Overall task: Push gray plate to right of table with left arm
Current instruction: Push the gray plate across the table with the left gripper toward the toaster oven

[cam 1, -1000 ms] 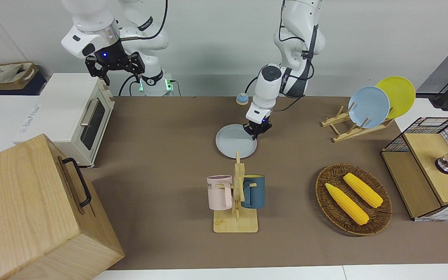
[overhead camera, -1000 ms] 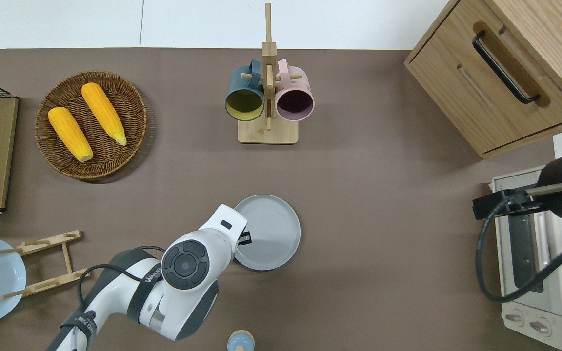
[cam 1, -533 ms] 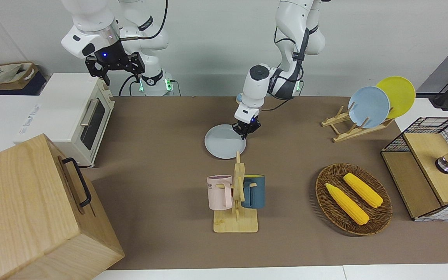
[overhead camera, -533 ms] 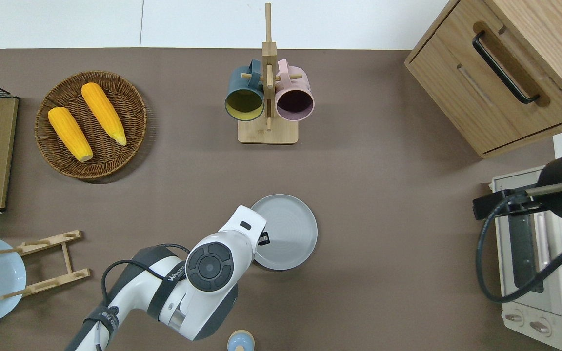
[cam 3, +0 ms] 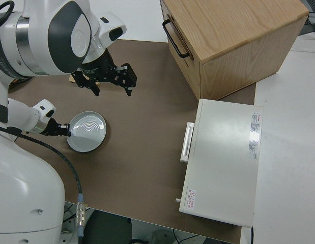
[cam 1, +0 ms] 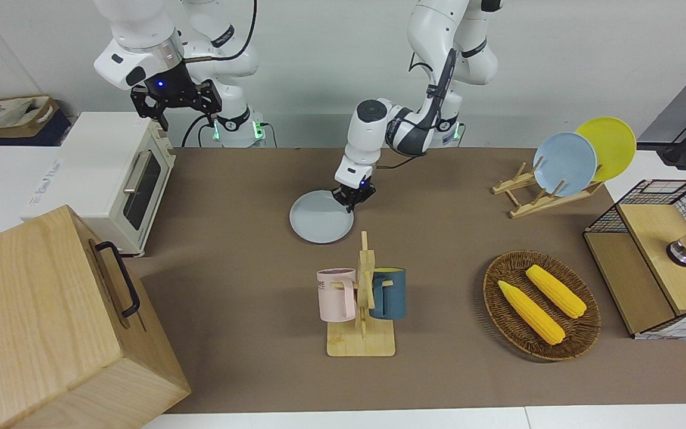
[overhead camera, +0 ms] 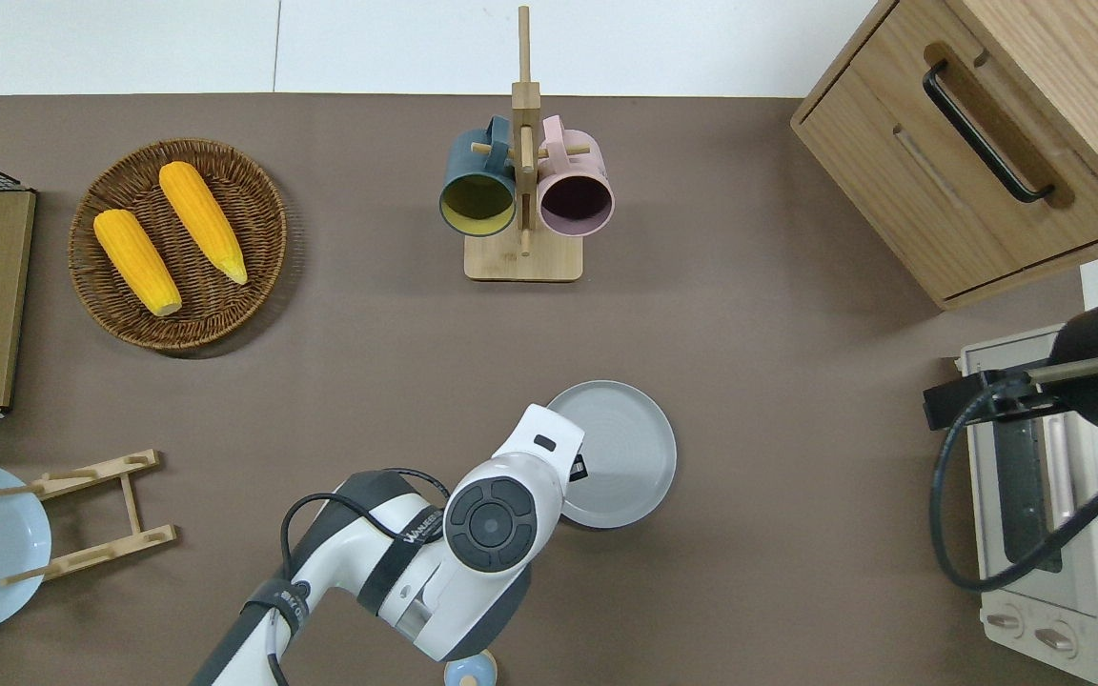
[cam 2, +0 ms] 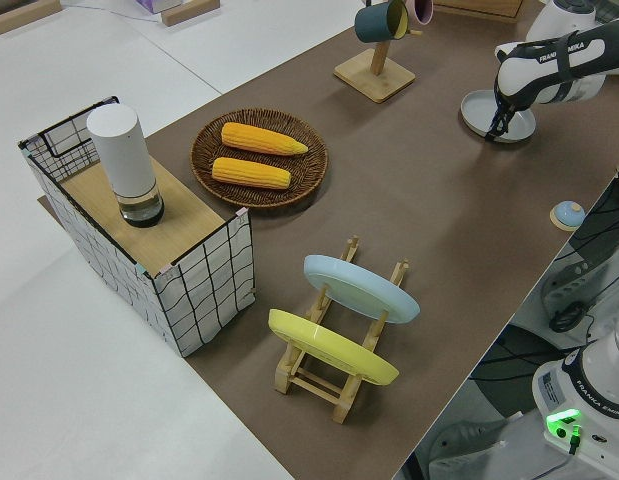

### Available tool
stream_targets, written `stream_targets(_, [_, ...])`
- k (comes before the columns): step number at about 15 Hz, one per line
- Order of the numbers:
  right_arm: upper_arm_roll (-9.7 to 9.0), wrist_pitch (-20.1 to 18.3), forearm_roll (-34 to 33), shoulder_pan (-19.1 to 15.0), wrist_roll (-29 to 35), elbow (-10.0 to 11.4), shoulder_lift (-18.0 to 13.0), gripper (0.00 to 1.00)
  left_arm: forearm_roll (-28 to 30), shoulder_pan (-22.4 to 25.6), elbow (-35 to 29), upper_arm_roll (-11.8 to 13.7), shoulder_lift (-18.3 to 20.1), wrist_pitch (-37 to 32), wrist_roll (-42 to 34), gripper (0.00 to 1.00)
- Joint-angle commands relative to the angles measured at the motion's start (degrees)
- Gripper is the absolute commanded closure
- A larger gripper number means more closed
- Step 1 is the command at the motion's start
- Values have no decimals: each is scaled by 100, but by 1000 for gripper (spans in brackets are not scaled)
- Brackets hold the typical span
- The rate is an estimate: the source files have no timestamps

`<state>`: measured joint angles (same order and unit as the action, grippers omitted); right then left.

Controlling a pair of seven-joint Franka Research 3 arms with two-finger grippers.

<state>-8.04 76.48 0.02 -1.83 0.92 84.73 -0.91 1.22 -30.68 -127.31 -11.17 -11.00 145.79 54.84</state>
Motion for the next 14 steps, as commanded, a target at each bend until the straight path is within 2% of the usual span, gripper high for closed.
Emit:
stream_targets(1, [-92,-89,25,-107,66,-53,-14,17,-7,-288,486,27,-394,-270,360,1000])
stream_targets(7, [-92,-89,25,-107,75,-53,-14,17,-34,-570,1058,36,-833,-376,765,1000])
stream_targets(14, [-92,-89,25,-107,75,-53,-14,17,-34,-825,1506,36,-1167,-393,1055,1000])
